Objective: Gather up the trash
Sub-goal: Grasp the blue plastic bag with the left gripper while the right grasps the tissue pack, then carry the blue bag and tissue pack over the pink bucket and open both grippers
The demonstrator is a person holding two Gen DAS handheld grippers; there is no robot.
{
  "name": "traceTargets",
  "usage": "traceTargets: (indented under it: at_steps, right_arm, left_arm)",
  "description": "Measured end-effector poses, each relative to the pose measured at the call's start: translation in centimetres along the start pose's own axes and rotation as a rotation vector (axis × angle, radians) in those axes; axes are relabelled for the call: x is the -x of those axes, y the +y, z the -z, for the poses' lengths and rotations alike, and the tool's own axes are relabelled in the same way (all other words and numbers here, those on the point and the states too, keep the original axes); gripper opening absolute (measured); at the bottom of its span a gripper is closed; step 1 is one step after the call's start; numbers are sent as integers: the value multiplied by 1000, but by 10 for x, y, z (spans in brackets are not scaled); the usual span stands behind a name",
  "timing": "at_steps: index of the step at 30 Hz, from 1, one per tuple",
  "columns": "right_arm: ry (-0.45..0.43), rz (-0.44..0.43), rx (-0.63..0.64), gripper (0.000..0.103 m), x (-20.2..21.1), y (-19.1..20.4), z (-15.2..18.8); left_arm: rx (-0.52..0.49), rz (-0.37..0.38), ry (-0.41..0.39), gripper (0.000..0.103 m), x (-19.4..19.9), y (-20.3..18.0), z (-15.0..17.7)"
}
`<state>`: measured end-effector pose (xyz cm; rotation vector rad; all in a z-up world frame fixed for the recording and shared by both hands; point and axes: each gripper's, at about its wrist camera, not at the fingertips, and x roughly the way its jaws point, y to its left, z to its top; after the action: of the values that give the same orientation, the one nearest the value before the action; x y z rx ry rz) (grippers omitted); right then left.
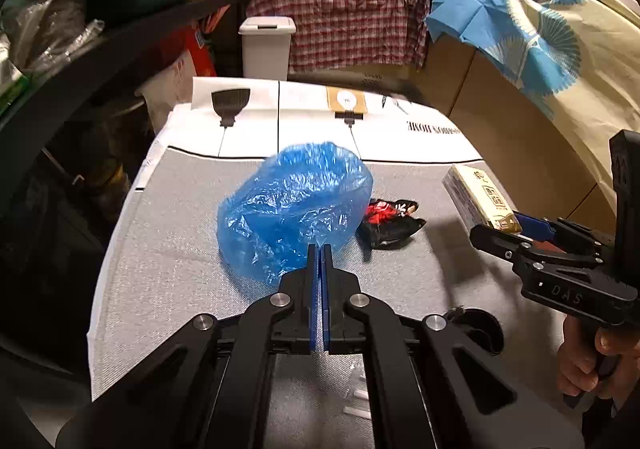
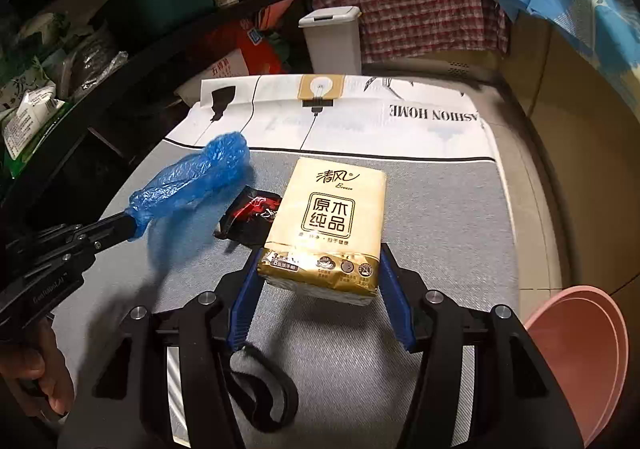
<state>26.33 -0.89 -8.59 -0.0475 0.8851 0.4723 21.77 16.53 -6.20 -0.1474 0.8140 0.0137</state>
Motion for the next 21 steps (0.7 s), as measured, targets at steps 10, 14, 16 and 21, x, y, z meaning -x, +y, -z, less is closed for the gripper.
traceTargets:
  at_steps: [10,14,16,21]
  right_arm:
    - [-53,32,21,56,40,1,2]
    - [-66,43,37,56,57,5,5]
    - [-68,51,58,56,63,7,7]
    - [-83,66,81,56,87,9,9]
  left_arm:
    - [3,13,-53,1,33,-13,-3]
    - [-3,15,-73,1,46,-20,-3]
    - [2,19,-88,1,55,-21,-4]
    - [11,35,-117,1,72,-25,-6]
